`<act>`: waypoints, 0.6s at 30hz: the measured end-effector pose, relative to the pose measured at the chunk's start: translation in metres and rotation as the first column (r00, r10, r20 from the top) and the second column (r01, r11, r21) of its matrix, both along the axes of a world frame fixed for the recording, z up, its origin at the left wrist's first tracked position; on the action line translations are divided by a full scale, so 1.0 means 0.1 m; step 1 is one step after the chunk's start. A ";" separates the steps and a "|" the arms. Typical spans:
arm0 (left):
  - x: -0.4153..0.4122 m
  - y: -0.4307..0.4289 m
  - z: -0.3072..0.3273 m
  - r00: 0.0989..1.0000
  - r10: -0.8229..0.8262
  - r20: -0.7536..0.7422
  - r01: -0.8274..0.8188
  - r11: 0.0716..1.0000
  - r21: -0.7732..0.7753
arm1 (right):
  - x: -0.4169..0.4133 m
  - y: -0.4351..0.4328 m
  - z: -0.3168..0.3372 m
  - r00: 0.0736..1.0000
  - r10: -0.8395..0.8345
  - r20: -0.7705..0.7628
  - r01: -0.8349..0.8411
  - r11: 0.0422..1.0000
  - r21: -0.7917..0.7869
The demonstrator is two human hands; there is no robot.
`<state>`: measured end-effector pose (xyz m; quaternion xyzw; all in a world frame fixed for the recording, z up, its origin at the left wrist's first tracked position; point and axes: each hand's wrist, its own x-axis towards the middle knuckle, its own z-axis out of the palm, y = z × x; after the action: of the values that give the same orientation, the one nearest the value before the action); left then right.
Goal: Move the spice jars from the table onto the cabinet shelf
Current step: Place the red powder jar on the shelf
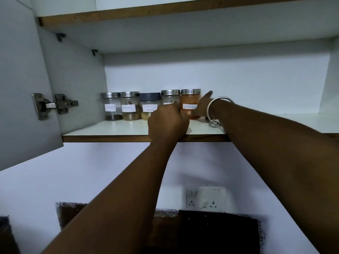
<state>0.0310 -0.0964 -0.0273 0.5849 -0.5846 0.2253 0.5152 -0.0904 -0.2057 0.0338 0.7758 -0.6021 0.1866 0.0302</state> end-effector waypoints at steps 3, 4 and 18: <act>-0.01 0.02 0.00 1.000 -0.016 0.001 0.016 0.999 -0.047 | -0.18 0.21 0.03 1.000 0.018 -0.018 -0.016 0.991 0.133; -0.01 0.03 0.00 1.000 -0.018 0.004 0.019 0.999 -0.041 | -0.22 0.30 0.03 0.999 0.035 -0.004 -0.034 0.986 0.166; -0.27 1.17 -0.90 0.650 -0.659 -0.378 0.661 0.736 -0.148 | -0.38 2.47 -1.30 0.668 0.372 0.644 -0.210 0.925 -0.317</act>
<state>0.0043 0.0209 -0.1175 0.3663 -0.6369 -0.1046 0.6702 -0.1281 0.0408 -0.0958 0.7269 -0.4125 0.5299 -0.1438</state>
